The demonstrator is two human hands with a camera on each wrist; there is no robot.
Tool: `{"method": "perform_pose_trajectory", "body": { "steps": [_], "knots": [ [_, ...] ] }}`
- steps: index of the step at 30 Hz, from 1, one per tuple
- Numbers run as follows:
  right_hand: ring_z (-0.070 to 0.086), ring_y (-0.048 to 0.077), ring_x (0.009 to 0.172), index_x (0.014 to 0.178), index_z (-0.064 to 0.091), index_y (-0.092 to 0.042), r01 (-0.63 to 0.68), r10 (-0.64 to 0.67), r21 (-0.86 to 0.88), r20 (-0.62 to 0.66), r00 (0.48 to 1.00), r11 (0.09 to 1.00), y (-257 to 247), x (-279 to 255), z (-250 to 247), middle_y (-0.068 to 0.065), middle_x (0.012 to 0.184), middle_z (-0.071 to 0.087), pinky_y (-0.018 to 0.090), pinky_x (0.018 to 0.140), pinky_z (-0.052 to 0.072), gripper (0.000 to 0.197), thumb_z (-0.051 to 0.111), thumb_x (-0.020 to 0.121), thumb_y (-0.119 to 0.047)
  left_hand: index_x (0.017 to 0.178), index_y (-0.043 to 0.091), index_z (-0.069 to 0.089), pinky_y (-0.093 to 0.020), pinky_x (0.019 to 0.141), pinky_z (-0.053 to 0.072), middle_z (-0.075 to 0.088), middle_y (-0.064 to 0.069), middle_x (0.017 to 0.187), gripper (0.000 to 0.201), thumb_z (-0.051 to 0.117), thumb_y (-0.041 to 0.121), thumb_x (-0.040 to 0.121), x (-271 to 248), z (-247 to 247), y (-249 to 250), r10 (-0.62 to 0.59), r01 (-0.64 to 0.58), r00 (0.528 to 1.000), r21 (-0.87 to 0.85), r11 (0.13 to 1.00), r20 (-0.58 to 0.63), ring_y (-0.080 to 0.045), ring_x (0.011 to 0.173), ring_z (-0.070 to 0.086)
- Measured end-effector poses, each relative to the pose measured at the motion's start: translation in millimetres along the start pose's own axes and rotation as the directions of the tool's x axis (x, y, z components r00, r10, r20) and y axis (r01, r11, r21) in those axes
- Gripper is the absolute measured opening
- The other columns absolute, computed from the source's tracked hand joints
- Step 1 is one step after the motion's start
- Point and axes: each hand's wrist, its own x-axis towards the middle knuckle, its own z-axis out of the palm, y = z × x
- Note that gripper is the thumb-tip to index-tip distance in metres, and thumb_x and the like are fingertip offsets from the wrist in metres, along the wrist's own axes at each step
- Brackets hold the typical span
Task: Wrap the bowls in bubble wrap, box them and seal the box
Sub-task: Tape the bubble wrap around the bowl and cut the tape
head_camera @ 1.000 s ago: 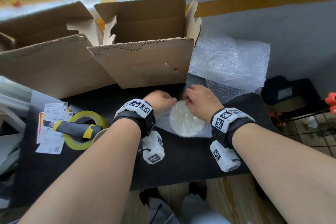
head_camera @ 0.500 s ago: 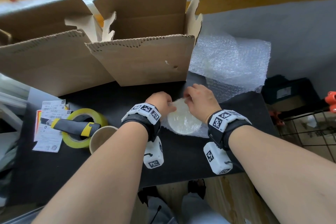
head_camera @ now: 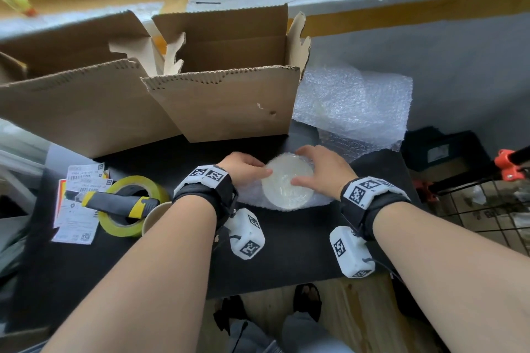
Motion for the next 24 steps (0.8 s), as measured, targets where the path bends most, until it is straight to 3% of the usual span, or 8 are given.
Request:
{"method": "perform_pose_trajectory", "body": {
  "steps": [3, 6, 7, 10, 13, 17, 21, 24],
  "knots": [
    [0.055, 0.02, 0.118, 0.127, 0.057, -0.027, -0.052, 0.057, 0.116, -0.043, 0.997, 0.992, 5, 2, 2, 0.0, 0.128, 0.06, 0.033, 0.098, 0.043, 0.043, 0.066, 0.087, -0.038, 0.12, 0.023, 0.066, -0.026, 0.092, 0.042, 0.063, 0.005, 0.111, 0.049, 0.066, 0.054, 0.082, 0, -1, -3, -0.045, 0.045, 0.998, -0.005, 0.999, 0.051, -0.014, 0.105, 0.057],
    [0.058, 0.022, 0.114, 0.123, 0.061, -0.023, -0.081, 0.089, 0.139, -0.048, 0.995, 0.987, 8, 3, 4, 0.003, 0.122, 0.064, 0.033, 0.096, 0.045, 0.034, 0.063, 0.09, -0.033, 0.11, 0.02, 0.07, -0.036, 0.099, 0.047, 0.07, 0.0, 0.108, 0.073, 0.069, 0.073, 0.06, 1, -3, -4, -0.091, 0.104, 0.992, -0.162, 0.981, 0.082, -0.02, 0.104, 0.064],
    [0.058, 0.022, 0.113, 0.122, 0.061, -0.022, -0.082, 0.09, 0.136, -0.052, 0.995, 0.987, 8, 3, 5, 0.004, 0.121, 0.064, 0.033, 0.096, 0.045, 0.033, 0.062, 0.091, -0.033, 0.11, 0.022, 0.07, -0.034, 0.098, 0.047, 0.069, 0.002, 0.108, 0.069, 0.071, 0.07, 0.061, 0, -4, -2, -0.057, 0.067, 0.996, -0.143, 0.987, 0.074, -0.017, 0.105, 0.063],
    [0.059, 0.021, 0.111, 0.122, 0.061, -0.022, -0.087, 0.096, 0.133, -0.061, 0.994, 0.987, 6, 2, 5, 0.002, 0.12, 0.065, 0.033, 0.092, 0.046, 0.038, 0.06, 0.09, -0.043, 0.116, 0.024, 0.067, -0.023, 0.092, 0.046, 0.065, 0.008, 0.105, 0.044, 0.077, 0.041, 0.076, -4, -4, 1, 0.059, -0.059, 0.998, 0.059, 0.997, -0.002, -0.009, 0.101, 0.06],
    [0.059, 0.02, 0.11, 0.125, 0.058, -0.025, -0.11, 0.114, 0.098, -0.037, 0.993, 0.989, 5, 1, 2, 0.0, 0.121, 0.063, 0.033, 0.089, 0.046, 0.046, 0.063, 0.086, -0.049, 0.117, 0.022, 0.067, -0.022, 0.087, 0.048, 0.064, 0.007, 0.098, 0.04, 0.076, 0.031, 0.079, -5, 1, 6, 0.092, -0.085, 0.995, 0.172, 0.981, -0.037, -0.01, 0.095, 0.06],
    [0.056, 0.022, 0.116, 0.13, 0.055, -0.023, -0.142, 0.143, 0.043, -0.004, 0.99, 0.989, 6, 0, -1, 0.0, 0.128, 0.06, 0.033, 0.09, 0.044, 0.051, 0.063, 0.086, -0.047, 0.116, 0.021, 0.068, -0.021, 0.084, 0.045, 0.066, 0.004, 0.106, 0.037, 0.075, 0.026, 0.08, -6, 1, 9, 0.083, -0.08, 0.996, 0.095, 0.992, -0.023, -0.011, 0.098, 0.06],
    [0.06, 0.018, 0.107, 0.114, 0.061, -0.029, -0.178, 0.182, 0.037, -0.135, 0.974, 0.983, 3, -3, -12, -0.007, 0.113, 0.065, 0.03, 0.081, 0.041, 0.042, 0.057, 0.084, -0.058, 0.096, 0.024, 0.073, -0.02, 0.066, 0.047, 0.066, 0.008, 0.083, 0.017, 0.071, 0.022, 0.079, -11, -9, 16, 0.073, -0.078, 0.993, -0.057, 0.995, -0.092, -0.009, 0.079, 0.06],
    [0.061, 0.019, 0.099, 0.101, 0.064, -0.027, -0.163, 0.168, 0.042, -0.188, 0.968, 0.986, 0, -3, -25, -0.005, 0.103, 0.066, 0.031, 0.079, 0.046, 0.028, 0.057, 0.087, -0.05, 0.096, 0.023, 0.073, -0.022, 0.07, 0.05, 0.068, 0.004, 0.085, 0.015, 0.07, 0.021, 0.082, -14, -15, 23, 0.078, -0.085, 0.99, -0.054, 0.995, -0.116, -0.014, 0.081, 0.063]
  ]
}}
